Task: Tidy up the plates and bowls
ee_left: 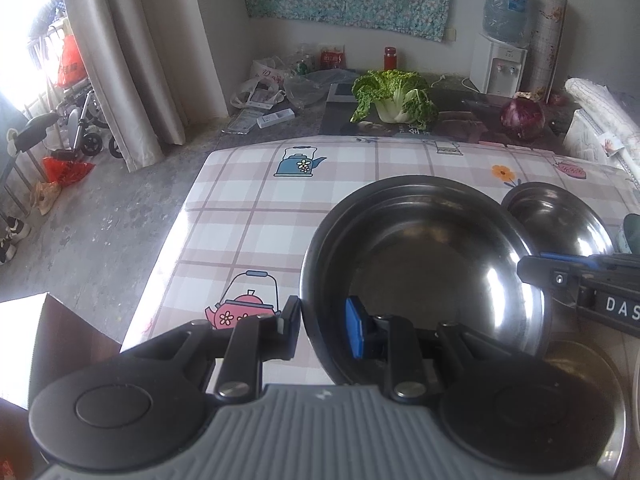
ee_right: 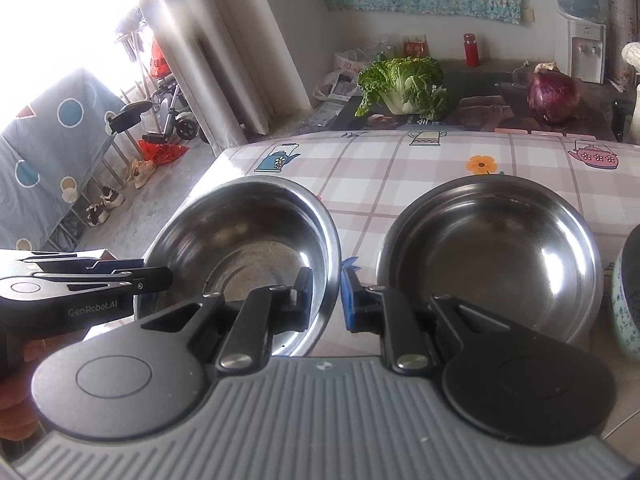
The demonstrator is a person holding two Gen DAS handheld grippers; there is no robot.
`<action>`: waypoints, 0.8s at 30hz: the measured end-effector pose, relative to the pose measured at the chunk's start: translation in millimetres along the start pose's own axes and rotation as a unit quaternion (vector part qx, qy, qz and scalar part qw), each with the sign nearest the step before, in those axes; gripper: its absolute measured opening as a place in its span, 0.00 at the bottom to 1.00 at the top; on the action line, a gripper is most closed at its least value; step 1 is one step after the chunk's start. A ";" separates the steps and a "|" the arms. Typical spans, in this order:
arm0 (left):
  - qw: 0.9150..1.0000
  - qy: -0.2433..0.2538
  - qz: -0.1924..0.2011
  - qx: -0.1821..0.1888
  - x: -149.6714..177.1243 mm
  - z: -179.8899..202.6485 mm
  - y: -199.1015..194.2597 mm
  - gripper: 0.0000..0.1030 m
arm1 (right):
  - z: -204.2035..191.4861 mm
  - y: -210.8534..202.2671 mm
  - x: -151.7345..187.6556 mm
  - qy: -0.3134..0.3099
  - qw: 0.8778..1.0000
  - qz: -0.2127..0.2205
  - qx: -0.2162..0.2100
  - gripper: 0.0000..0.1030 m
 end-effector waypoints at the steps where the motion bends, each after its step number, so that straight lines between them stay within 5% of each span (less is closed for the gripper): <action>1: 1.000 0.002 0.002 0.000 -0.6 2.2 -2.1 0.25 | 1.2 -3.1 -0.2 0.000 1.000 0.002 0.001 0.14; 24: 0.998 0.047 0.025 0.046 -27.5 88.5 -12.1 0.25 | 72.9 -68.4 -3.1 0.045 0.997 0.047 0.039 0.14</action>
Point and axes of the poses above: each gripper's, at about its wrist camera, not at the fingertips, and y roughly the way its jaws point, z to its right, x to its underside, the point moved 3 cm from there along y, roughly the way its jaws point, and after that the axes turned 2 degrees about -y, right-handed, at the moved point
